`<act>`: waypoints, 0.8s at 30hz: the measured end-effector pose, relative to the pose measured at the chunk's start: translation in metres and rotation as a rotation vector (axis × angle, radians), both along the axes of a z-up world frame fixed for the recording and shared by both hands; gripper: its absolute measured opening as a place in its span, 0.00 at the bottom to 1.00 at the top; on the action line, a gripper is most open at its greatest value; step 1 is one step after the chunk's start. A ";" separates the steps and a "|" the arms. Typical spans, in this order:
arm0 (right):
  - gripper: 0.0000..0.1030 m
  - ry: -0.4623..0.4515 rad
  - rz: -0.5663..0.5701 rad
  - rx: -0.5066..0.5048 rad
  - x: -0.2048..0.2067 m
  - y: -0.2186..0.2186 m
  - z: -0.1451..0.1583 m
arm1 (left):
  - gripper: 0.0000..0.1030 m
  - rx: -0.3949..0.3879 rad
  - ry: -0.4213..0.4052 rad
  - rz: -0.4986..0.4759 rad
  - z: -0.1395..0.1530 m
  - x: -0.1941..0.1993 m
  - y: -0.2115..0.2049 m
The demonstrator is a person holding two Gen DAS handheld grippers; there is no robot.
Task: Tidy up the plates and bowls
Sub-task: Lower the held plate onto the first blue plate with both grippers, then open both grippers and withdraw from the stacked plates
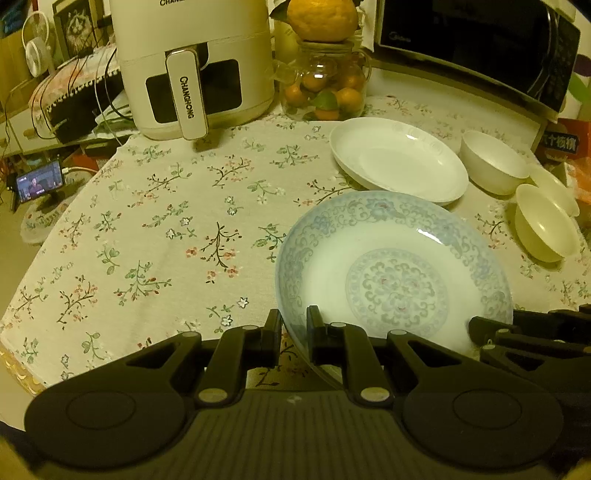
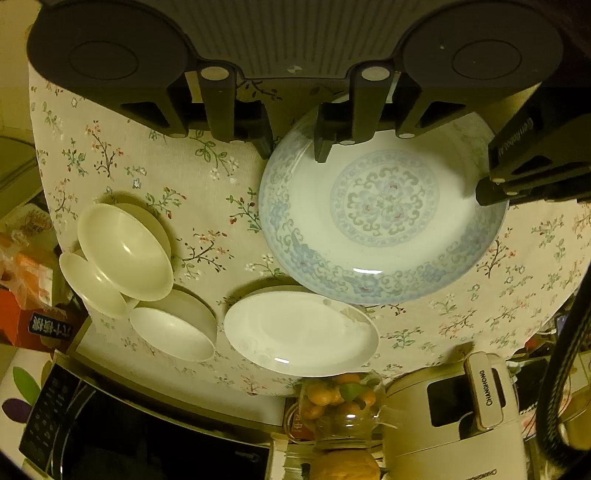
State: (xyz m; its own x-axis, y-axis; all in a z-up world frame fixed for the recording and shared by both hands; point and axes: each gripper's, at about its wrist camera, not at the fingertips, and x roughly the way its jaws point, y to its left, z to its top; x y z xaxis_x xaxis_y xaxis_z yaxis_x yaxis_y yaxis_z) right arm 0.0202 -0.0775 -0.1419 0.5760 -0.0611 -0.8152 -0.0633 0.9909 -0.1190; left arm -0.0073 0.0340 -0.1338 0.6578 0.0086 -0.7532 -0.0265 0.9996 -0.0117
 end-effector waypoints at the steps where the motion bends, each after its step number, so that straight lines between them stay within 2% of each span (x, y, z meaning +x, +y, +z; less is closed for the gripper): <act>1: 0.26 0.000 0.002 0.000 0.000 0.000 0.000 | 0.12 -0.008 0.003 0.001 0.000 0.000 0.001; 3: 0.25 0.000 0.003 0.004 0.000 -0.001 0.000 | 0.13 -0.027 0.012 0.003 0.000 0.002 0.003; 6: 0.26 -0.003 -0.011 0.019 0.001 -0.005 0.001 | 0.21 -0.073 0.044 0.002 0.000 0.006 0.007; 8: 0.27 -0.005 -0.016 0.027 0.002 -0.008 0.002 | 0.22 -0.092 0.060 0.016 0.000 0.007 0.012; 12: 0.37 -0.011 -0.026 0.062 0.004 -0.017 0.008 | 0.32 -0.144 0.072 0.058 0.005 0.013 0.027; 15: 0.40 -0.024 -0.027 0.093 0.005 -0.025 0.015 | 0.35 -0.191 0.084 0.080 0.010 0.018 0.039; 19: 0.43 -0.037 -0.024 0.138 0.007 -0.036 0.028 | 0.53 -0.217 0.077 0.100 0.019 0.028 0.050; 21: 0.51 -0.044 -0.020 0.151 0.009 -0.041 0.033 | 0.55 -0.230 0.057 0.112 0.027 0.032 0.057; 24: 0.57 -0.077 -0.026 0.137 0.012 -0.049 0.043 | 0.60 -0.231 0.028 0.128 0.035 0.036 0.062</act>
